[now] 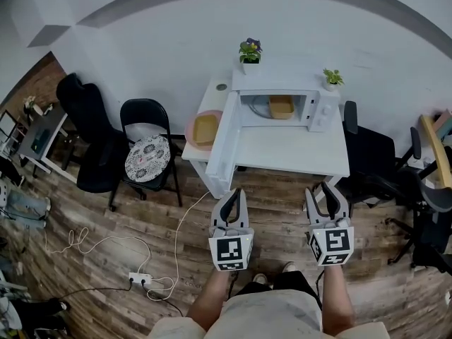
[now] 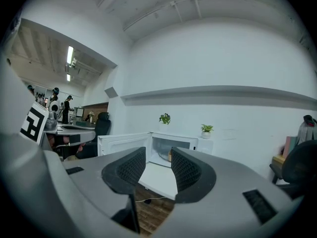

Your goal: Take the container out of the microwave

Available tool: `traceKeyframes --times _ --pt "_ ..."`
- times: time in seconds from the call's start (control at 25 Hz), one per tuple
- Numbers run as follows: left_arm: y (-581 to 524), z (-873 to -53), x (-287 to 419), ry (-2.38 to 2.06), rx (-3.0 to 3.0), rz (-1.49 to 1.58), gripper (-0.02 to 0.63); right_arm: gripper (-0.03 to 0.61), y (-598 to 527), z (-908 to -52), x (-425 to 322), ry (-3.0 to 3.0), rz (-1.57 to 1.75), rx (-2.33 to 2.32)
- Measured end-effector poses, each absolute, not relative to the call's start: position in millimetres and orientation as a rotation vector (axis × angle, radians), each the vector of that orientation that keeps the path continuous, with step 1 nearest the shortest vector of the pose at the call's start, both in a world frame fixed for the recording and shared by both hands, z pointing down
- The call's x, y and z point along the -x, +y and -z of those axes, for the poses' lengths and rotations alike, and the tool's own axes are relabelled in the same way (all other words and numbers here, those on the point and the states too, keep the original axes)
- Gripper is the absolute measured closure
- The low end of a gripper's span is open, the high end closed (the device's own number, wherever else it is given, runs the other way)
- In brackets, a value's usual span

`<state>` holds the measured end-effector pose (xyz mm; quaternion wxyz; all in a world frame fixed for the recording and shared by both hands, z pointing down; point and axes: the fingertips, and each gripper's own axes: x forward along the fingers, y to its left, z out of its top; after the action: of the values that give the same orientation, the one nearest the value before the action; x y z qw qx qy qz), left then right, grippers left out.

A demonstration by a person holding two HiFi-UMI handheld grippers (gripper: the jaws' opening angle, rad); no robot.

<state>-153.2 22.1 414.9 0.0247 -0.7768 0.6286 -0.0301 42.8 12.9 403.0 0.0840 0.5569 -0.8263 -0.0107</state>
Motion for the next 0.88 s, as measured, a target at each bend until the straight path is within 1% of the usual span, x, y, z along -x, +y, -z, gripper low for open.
traceKeyframes --times 0.32,0.88 --pt "-4 -417 144 1.947 2.379 0.095 0.607 0.408 -17 -408 -55 -2.489 0.024 -1.670" --pt "-104 -409 114 2.014 2.306 0.120 0.607 0.408 -131 -406 -94 -2.554 0.001 -1.632"
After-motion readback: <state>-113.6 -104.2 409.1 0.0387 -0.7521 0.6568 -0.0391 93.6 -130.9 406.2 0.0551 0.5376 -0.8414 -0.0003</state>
